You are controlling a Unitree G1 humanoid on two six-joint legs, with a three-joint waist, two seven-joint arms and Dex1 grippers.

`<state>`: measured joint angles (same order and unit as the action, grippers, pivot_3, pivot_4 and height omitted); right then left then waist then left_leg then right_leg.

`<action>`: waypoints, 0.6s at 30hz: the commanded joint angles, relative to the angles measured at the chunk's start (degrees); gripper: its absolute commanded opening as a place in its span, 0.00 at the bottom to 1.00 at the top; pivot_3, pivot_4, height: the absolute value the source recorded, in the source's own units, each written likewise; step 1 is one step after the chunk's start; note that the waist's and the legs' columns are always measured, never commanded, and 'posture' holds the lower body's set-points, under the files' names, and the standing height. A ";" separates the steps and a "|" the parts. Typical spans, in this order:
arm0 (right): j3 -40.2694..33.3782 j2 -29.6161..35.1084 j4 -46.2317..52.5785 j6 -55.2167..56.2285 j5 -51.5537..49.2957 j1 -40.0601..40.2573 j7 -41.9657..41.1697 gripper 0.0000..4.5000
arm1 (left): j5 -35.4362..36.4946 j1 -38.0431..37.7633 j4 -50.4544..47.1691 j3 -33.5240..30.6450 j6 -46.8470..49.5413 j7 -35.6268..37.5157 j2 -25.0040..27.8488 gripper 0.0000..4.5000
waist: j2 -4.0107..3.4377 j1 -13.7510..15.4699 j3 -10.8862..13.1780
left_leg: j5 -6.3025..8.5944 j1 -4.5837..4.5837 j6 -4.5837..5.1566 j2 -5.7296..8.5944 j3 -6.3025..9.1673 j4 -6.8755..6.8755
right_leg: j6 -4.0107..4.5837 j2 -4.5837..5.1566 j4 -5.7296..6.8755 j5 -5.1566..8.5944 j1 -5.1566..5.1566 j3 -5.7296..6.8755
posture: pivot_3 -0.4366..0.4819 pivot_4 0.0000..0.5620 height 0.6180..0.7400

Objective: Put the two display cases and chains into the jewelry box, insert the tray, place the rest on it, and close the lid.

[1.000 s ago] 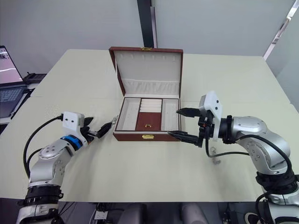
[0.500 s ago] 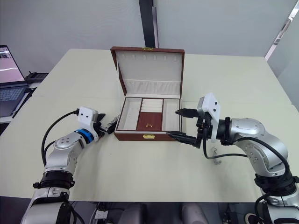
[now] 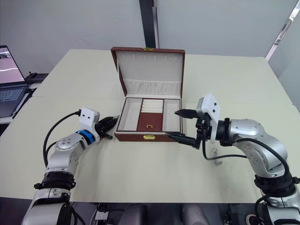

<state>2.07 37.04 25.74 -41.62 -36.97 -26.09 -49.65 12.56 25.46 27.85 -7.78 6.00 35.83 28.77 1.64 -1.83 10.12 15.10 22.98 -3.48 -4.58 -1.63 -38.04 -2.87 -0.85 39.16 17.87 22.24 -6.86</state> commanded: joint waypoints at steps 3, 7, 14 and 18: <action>-0.22 0.32 0.92 1.83 0.59 -1.82 -0.44 1.00 | 0.44 -1.07 0.04 -0.95 -0.38 0.29 -0.16 0.00 | 0.00 -0.01 0.00 | 0.00 0.00 0.00 0.00 0.00 0.00 | 0.00 0.00 0.00 0.00 0.00 0.00 | 0.48 0.27 1.00; -0.39 0.54 0.49 2.98 1.00 -1.15 -1.00 1.00 | 1.01 -1.60 -1.59 -1.92 -0.43 -0.25 0.25 0.00 | 0.00 -0.02 0.00 | 0.00 0.00 0.00 0.00 -0.01 0.00 | 0.00 0.00 -0.01 0.00 0.00 -0.01 | 0.48 0.27 1.00; -2.64 2.39 -2.12 7.08 2.89 1.99 -3.03 1.00 | 4.30 -4.41 -12.67 -3.71 5.26 1.01 2.82 0.00 | 0.01 0.01 0.01 | 0.00 0.04 0.00 -0.01 0.00 0.01 | 0.00 0.00 -0.04 0.00 0.03 0.00 | 0.48 0.27 1.00; -3.53 3.27 -3.02 8.21 3.29 3.30 -3.43 1.00 | 6.58 -5.23 -19.90 -4.10 10.02 2.01 4.27 0.00 | 0.01 0.00 0.01 | 0.00 0.03 0.00 -0.01 -0.01 0.01 | 0.00 0.01 -0.02 0.00 0.02 0.00 | 0.48 0.27 1.00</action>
<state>0.98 39.51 22.06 -34.99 -33.73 -22.96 -52.56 17.45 20.23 12.64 -10.71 14.60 37.16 31.80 1.65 -1.83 10.13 15.10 23.01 -3.48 -4.59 -1.63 -38.04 -2.87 -0.85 39.14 17.87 22.25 -6.85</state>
